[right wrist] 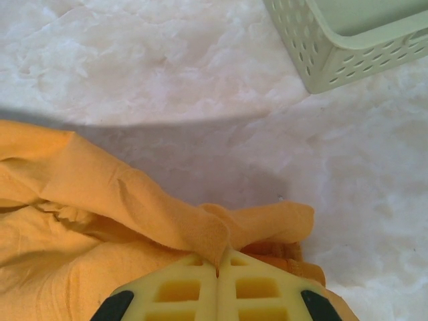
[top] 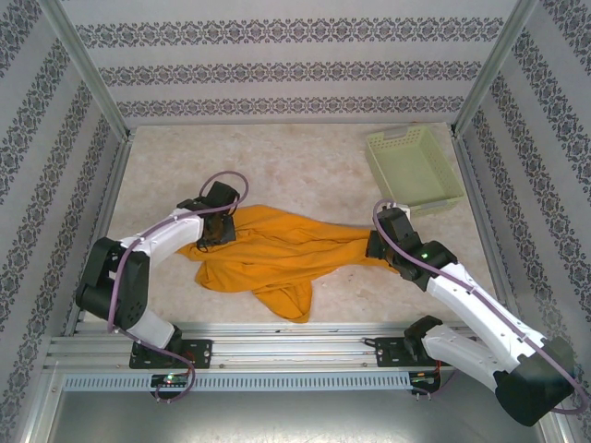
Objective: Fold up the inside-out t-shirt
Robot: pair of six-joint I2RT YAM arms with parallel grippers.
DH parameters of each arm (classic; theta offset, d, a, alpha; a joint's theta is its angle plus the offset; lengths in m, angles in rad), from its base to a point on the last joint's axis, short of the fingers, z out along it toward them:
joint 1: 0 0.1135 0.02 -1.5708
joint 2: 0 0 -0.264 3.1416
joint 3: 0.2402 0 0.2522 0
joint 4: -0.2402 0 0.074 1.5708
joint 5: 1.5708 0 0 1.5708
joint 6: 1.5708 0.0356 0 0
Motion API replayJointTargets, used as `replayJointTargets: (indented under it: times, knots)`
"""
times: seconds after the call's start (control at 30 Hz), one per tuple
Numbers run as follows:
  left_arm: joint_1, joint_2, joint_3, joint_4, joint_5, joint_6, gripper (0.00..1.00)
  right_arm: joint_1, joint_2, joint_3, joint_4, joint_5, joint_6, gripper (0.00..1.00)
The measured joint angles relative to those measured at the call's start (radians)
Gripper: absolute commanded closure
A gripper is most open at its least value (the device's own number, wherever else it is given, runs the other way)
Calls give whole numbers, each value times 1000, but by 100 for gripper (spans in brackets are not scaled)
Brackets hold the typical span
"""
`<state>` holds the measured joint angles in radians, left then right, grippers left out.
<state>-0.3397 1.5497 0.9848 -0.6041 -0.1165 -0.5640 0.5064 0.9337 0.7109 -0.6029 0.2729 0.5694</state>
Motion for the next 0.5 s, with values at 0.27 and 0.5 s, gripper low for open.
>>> replayJointTargets:
  times: [0.27,0.5]
  knots:
    - [105,-231,316,-19,-43,-1,100,55,-83,98,-55,-6,-45,100]
    - [105,-372,647,13,-172,5,100,106,-189,380,-45,-10,-107,100]
